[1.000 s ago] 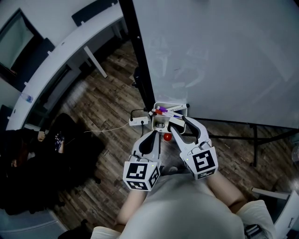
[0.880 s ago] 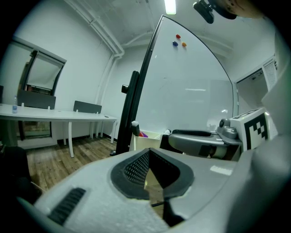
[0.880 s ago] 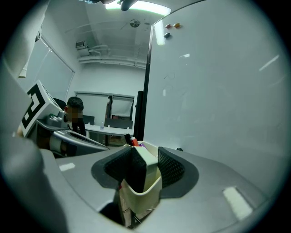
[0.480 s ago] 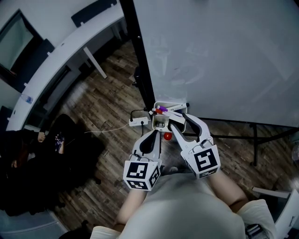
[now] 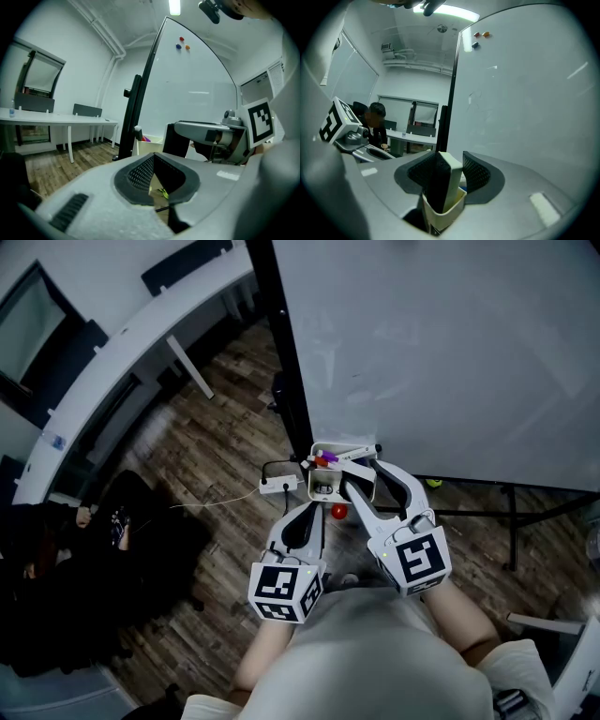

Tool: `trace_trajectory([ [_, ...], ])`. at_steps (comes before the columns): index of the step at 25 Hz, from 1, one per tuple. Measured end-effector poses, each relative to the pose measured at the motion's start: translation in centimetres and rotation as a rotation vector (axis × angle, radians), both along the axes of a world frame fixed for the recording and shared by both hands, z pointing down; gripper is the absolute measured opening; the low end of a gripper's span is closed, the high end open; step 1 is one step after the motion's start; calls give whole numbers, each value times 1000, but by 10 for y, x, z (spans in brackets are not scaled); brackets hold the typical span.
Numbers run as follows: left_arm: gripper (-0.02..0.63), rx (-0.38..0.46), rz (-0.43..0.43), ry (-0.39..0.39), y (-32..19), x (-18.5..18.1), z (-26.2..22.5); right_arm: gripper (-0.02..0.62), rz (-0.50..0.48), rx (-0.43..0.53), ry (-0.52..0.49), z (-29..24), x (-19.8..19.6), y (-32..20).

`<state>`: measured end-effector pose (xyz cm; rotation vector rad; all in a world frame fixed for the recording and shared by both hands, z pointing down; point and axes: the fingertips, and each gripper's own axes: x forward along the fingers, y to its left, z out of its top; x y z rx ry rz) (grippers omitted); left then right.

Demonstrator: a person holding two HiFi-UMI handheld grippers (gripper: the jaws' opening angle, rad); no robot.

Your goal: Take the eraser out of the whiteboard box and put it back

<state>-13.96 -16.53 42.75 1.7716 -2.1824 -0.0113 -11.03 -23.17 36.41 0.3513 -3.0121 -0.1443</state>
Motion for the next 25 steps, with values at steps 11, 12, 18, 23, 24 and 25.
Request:
trace_trajectory([
  [11,0,4,10,1,10,-1,-2,189,30,17,-29,-22,2,0],
  [12,0,5,11,0,11,-1,-2,189,38,18,-26,-24,3,-1],
  [18,0,9,18,-5,17,-2,-5,189,48,32,-67,-37,5,3],
  [23,0,10,31,-6,21,-2,-7,189,58,44,-88,-45,8,7],
  [24,0,10,34,-6,22,-2,-7,189,63,46,-92,-47,9,7],
  [25,0,10,36,-6,22,-2,-8,189,67,48,-96,-49,10,8],
])
